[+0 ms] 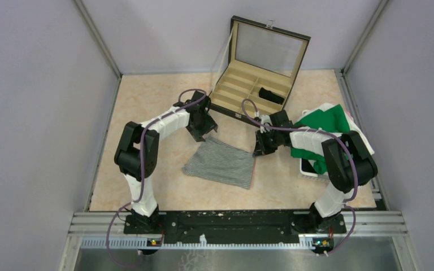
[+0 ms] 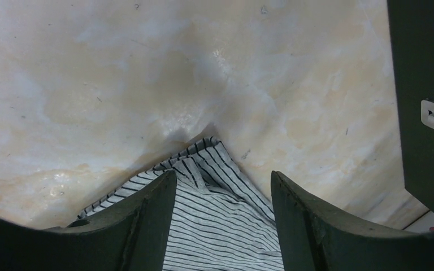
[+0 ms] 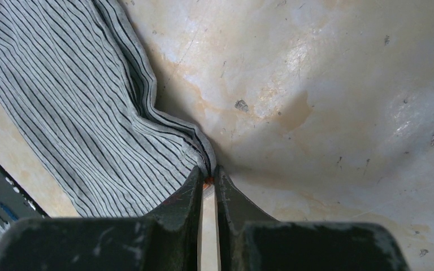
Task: Roll the underwear
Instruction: Fold the underwear at the center of the board.
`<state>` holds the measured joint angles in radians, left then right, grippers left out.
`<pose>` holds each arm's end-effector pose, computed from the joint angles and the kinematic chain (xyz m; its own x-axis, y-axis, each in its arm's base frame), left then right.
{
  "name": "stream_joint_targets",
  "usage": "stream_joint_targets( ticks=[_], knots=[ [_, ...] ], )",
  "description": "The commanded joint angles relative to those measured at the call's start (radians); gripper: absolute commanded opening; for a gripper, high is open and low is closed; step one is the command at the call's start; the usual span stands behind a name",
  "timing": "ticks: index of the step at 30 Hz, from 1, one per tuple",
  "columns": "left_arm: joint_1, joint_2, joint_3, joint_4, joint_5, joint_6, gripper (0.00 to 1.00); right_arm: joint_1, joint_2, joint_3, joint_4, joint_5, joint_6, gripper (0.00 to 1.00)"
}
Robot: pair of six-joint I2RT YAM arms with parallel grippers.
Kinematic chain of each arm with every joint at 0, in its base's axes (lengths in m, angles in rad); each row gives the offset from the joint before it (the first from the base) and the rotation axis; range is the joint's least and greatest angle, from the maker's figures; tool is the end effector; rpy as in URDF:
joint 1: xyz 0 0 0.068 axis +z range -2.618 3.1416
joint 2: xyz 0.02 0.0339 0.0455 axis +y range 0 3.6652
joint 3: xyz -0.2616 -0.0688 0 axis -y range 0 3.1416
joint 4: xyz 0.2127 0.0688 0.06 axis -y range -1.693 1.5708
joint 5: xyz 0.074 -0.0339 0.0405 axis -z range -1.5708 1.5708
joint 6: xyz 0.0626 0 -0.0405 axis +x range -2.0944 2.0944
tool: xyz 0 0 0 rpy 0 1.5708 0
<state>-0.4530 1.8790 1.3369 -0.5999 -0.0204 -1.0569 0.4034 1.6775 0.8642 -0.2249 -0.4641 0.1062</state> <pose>0.3326 -0.1605 0.1802 -0.7764 -0.5904 -0.2205 -0.5008 0.7904 -0.3530 0.2682 0.1449 0.1483 -0.8472 -0.2586 -0.4640 -0.4729 0.7649 0.4373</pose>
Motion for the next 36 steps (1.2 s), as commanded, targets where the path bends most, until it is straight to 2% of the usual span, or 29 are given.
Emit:
stream_joint_targets(
  ticks=[1, 9, 11, 16, 23, 30, 32, 36],
  knots=[
    [0.001, 0.031, 0.044, -0.061, 0.015, -0.113, 0.67, 0.005, -0.018, -0.012, 0.013, 0.038, -0.007, 0.0],
    [-0.001, 0.083, 0.09, -0.077, -0.007, -0.107, 0.63, 0.005, -0.025, -0.008, 0.009, 0.039, -0.01, 0.0],
    [-0.001, 0.095, 0.099, -0.082, -0.005, -0.101, 0.57, 0.006, -0.025, -0.008, 0.007, 0.04, -0.013, 0.0],
    [-0.001, 0.11, 0.078, -0.074, 0.007, -0.078, 0.35, 0.006, -0.026, -0.011, 0.007, 0.043, -0.013, 0.0],
    [-0.005, 0.1, -0.019, -0.024, 0.015, -0.043, 0.28, 0.006, -0.03, -0.011, -0.001, 0.05, -0.017, 0.0],
    [-0.004, 0.081, -0.092, 0.038, 0.062, -0.013, 0.1, 0.006, -0.033, -0.013, 0.001, 0.051, -0.016, 0.0],
    [-0.004, 0.072, -0.109, 0.063, 0.078, 0.0, 0.0, 0.006, -0.037, -0.016, 0.002, 0.056, -0.016, 0.0],
    [-0.005, 0.041, -0.136, 0.11, 0.094, 0.021, 0.0, 0.007, -0.063, -0.024, 0.018, 0.053, -0.013, 0.0]
  ],
)
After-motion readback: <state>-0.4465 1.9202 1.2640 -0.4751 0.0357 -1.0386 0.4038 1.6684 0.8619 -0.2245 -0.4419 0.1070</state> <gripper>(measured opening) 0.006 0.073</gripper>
